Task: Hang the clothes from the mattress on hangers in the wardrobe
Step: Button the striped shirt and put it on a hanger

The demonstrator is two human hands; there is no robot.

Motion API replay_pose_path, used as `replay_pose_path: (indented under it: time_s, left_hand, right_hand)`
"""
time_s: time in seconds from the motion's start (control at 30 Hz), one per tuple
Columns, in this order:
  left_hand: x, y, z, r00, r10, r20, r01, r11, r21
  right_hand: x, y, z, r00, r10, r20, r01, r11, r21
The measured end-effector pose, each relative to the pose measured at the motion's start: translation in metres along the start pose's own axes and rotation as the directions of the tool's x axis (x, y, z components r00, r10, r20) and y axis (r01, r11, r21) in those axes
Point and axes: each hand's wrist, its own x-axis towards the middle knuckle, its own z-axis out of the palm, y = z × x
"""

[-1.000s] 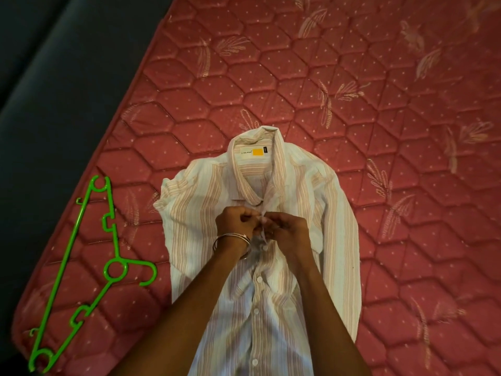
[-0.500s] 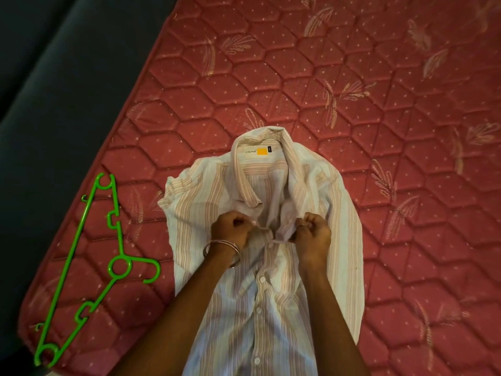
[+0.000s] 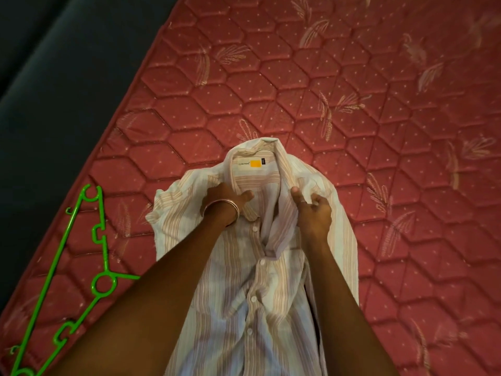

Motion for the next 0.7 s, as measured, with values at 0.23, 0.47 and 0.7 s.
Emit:
replay_pose_path:
  time_s: [0.23, 0.47, 0.7]
  left_hand:
    - [0.029, 0.002, -0.042, 0.927, -0.001, -0.376, -0.009, 1.0, -0.025]
    - [0.06, 0.017, -0.111, 0.887, 0.2, -0.416, -0.246, 0.968, -0.058]
    - [0.031, 0.017, -0.084, 0.989, 0.04, -0.142, -0.142, 0.515, -0.845]
  right_hand:
    - [0.054, -0.035, -0.007, 0.976, -0.212, -0.044, 0.197, 0.954, -0.225]
    - [0.03, -0.062, 0.001, 0.878, -0.466, -0.106, 0.398, 0.837, -0.375]
    - [0.032, -0.047, 0.009, 0.922, -0.335, 0.196, 0.349, 0.936, -0.038]
